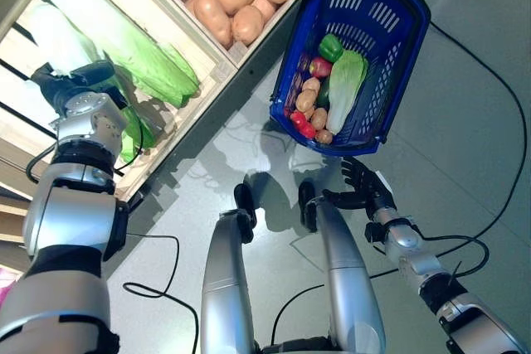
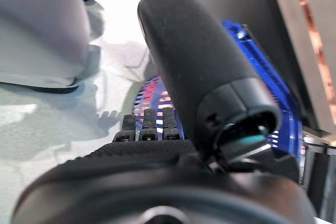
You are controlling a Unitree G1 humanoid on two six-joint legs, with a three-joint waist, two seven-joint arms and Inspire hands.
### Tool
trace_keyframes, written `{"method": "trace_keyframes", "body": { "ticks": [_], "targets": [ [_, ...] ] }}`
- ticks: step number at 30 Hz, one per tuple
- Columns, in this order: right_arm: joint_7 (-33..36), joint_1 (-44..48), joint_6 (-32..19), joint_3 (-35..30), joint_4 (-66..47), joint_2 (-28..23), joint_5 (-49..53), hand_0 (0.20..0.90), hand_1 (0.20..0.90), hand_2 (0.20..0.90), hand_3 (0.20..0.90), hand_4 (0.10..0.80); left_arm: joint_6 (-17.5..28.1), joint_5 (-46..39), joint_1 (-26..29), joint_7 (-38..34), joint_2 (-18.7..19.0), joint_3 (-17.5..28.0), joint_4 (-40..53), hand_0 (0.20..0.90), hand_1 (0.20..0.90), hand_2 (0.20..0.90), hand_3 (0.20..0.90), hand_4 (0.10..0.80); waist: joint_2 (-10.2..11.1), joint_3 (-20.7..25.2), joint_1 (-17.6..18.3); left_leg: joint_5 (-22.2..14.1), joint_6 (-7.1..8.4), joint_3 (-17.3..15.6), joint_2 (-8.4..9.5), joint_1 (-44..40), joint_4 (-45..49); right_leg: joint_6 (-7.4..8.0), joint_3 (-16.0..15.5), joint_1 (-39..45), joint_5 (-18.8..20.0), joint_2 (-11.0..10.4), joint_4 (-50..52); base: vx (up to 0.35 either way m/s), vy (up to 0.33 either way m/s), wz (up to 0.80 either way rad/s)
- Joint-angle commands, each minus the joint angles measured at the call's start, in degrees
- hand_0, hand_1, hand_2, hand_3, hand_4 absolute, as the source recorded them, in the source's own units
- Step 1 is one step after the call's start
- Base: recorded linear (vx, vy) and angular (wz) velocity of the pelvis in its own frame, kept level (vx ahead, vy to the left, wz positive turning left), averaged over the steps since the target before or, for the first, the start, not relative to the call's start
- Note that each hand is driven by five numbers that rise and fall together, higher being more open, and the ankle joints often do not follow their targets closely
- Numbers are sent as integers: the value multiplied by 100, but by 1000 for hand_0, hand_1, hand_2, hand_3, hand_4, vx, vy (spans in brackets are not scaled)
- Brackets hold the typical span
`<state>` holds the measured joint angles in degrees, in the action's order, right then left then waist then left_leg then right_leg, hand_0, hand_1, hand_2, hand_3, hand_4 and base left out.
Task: Put vegetables into the basket
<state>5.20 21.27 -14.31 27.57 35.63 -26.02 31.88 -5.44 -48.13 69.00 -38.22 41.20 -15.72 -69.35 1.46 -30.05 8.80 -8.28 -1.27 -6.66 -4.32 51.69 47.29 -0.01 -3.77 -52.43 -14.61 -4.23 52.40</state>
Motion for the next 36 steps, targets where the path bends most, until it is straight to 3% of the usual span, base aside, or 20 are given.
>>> {"method": "trace_keyframes", "body": {
  "ticks": [1,5,8,13,14,19,21,27,36],
  "targets": [
    [-76,-178,-627,-174,-639,101,-32,900,900,900,900,800,528,163,229,-157,527,31,152,300,300,300,300,400,-30,25,39,-885,-237,-514,199,-1137,-272,-167,74,885,16,134,-685,-41,-143,-3],
    [-129,-226,-607,-139,-674,208,-45,900,900,900,900,800,703,441,-254,-184,380,317,422,300,300,300,300,400,-48,26,4,-943,-217,-480,208,-1891,-417,-230,-6,1650,-137,34,-775,-26,-134,-1],
    [-147,-323,-602,-150,-728,258,-49,900,900,900,900,800,588,888,-678,-164,328,421,636,300,300,300,300,400,-68,151,-35,-979,-230,-450,241,-2181,-420,-272,-54,1931,-227,-50,-732,28,-95,2],
    [-133,-702,-645,-229,-1051,344,-43,900,900,900,900,800,783,1191,-1919,145,156,741,1204,300,300,300,300,400,-119,550,-159,-901,-198,-287,349,-3060,-909,-315,-236,2888,-308,-212,-1169,60,-113,11],
    [-133,-713,-643,-223,-1056,338,-44,900,900,900,900,800,782,1194,-1945,141,152,754,1219,300,300,300,300,400,-120,538,-147,-890,-197,-281,355,-3099,-937,-315,-244,2929,-303,-215,-1194,40,-113,5],
    [-172,-1071,-661,-500,-1461,462,-39,900,900,900,900,800,1394,1587,-3417,410,-351,1085,2231,300,300,300,300,400,-139,927,-358,-743,-158,-124,445,-3908,-1566,-295,-488,3862,-274,-331,-1810,49,-145,13],
    [-319,-1170,-674,-600,-1562,526,-27,900,900,900,900,800,1833,1591,-3975,448,-633,1232,2611,300,300,300,300,400,-152,1078,-437,-656,-126,-65,446,-4198,-1839,-287,-569,4211,-224,-320,-2107,44,-119,11],
    [-795,-1577,-594,-806,-1724,617,146,900,900,900,900,800,2570,2124,-4918,756,-1219,1319,3598,300,300,300,300,400,-167,1576,-589,-366,-26,50,479,-5001,-2755,-234,-729,5133,-37,-204,-3073,88,-101,11],
    [-1853,-1786,-434,-1184,-2265,796,1129,900,900,900,900,800,2810,3212,-5741,1304,-1374,1179,5491,300,300,300,300,400,-130,2088,-738,144,30,292,529,-5748,-4141,-82,-784,5926,529,40,-4487,39,-89,6]
  ]
}}
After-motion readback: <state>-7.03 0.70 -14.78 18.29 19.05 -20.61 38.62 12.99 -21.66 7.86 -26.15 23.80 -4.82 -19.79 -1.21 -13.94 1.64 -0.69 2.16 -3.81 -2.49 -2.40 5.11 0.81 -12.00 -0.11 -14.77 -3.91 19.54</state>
